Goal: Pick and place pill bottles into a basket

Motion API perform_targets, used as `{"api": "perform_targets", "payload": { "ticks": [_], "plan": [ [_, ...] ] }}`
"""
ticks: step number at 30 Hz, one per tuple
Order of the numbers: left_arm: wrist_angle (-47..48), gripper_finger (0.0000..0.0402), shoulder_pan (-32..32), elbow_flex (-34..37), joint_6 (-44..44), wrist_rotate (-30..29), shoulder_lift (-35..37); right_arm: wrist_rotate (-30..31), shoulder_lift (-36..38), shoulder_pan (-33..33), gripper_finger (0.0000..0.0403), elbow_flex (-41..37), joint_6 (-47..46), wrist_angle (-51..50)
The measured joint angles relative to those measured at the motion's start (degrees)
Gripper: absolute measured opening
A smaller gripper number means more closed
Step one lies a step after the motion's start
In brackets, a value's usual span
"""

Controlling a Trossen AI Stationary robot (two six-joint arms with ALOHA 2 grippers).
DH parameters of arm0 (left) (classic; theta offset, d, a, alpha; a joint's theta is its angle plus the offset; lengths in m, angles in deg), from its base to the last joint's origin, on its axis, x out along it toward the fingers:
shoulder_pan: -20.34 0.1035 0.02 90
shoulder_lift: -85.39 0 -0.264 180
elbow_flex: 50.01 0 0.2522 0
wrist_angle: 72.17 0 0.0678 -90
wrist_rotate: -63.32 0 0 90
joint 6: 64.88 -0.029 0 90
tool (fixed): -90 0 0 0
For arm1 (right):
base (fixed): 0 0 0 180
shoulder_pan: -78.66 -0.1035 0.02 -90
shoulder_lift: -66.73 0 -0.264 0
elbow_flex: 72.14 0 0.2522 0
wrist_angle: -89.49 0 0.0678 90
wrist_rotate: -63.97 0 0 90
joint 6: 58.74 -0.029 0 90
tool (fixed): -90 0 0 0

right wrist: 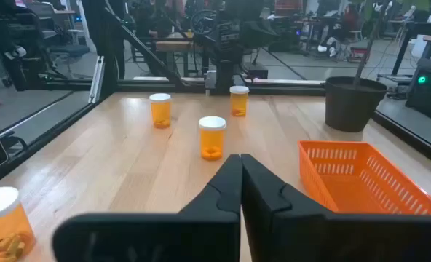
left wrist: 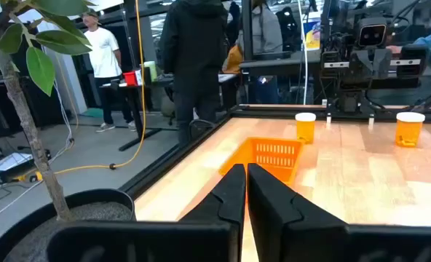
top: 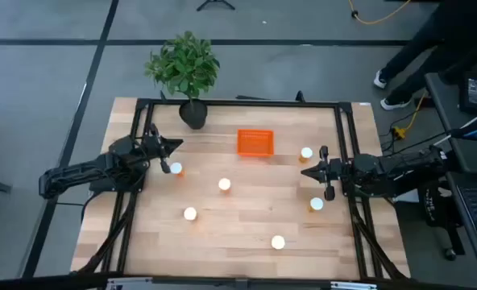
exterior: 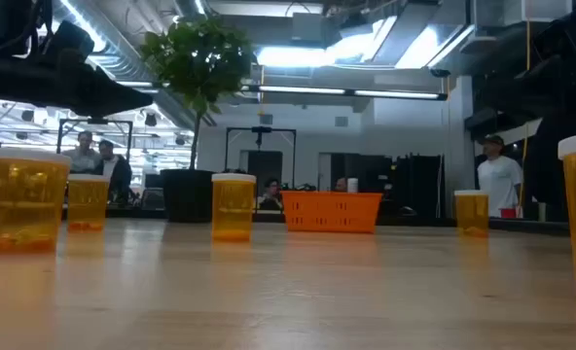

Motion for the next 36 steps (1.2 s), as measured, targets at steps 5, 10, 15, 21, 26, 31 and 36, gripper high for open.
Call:
{"api": "perform_targets", "payload": {
  "ticks": [5,10,15,21,26,31,36],
  "plan": [
    [0.00,0.0009,0.00,0.02,0.02,0.00,-0.02,0.00,0.00,0.01,0.0004,0.00,-0.09,0.00],
    [0.00,0.0008,0.00,0.02,0.01,0.00,-0.01,-0.02,0.00,0.00,0.0004,-0.02,-0.13,0.00],
    [0.00,0.0009,0.00,0.00,0.00,0.00,-0.02,-0.02,-0.01,0.00,0.0004,-0.01,0.00,0.27],
    [0.00,0.0012,0.00,0.00,0.01,0.00,-0.02,0.52,0.00,0.02,0.0004,-0.02,1.82,1.48],
    [0.00,0.0009,0.00,0.01,0.00,0.00,-0.02,0.57,-0.02,0.02,0.0004,-0.02,2.12,2.27],
    [0.00,0.0009,0.00,0.00,0.01,0.00,0.00,0.57,-0.02,0.02,0.0004,0.00,2.47,2.54],
    [-0.26,0.0012,0.00,0.01,0.38,0.00,-0.02,3.91,0.00,0.02,0.0004,0.00,2.47,3.48]
  ]
}}
